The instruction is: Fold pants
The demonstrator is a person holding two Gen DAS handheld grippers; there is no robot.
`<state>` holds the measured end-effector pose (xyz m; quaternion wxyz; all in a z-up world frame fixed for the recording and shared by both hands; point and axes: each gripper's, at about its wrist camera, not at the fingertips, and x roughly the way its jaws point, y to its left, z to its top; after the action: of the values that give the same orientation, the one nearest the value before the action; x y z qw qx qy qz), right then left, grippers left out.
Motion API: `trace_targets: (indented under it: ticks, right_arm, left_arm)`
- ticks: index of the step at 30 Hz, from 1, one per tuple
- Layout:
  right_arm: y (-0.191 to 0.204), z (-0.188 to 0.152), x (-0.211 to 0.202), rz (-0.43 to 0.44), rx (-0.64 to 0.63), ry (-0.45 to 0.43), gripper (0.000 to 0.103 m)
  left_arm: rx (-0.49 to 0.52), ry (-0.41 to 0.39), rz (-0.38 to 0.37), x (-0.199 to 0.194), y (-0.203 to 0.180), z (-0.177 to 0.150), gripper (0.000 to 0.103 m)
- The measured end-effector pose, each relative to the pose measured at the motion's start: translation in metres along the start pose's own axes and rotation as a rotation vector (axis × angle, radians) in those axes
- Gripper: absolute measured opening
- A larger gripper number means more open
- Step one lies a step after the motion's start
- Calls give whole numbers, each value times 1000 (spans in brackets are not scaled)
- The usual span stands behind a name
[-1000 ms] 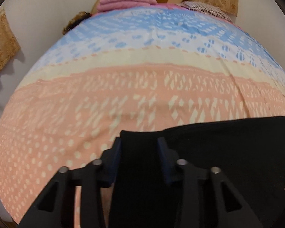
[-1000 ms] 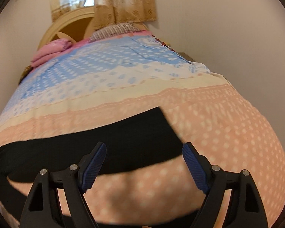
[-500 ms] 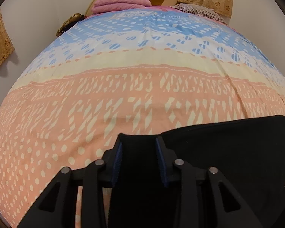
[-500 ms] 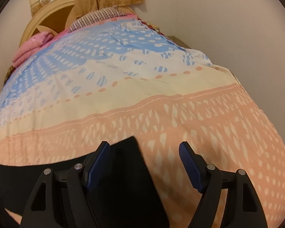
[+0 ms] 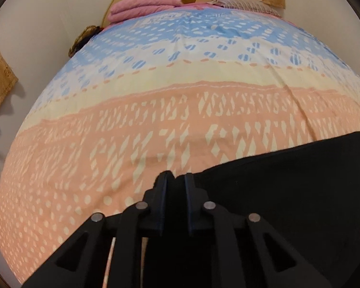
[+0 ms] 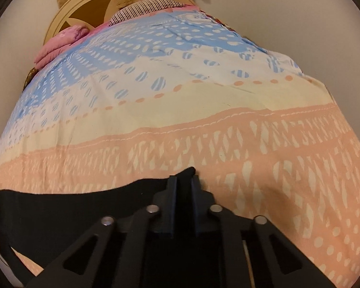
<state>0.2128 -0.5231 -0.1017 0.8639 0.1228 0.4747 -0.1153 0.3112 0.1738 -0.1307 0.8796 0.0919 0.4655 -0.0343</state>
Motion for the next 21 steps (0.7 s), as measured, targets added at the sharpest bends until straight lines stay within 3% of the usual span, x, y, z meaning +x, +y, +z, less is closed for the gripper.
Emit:
trace_targets:
  ticks: [10, 21]
  right_arm:
    - [16, 4, -67, 42, -43, -201, 6]
    - [1, -28, -160, 137, -43, -451, 5]
  left_arm:
    - [-28, -127, -54, -37, 12, 4, 14]
    - [-111, -221, -120, -65, 29, -12, 13]
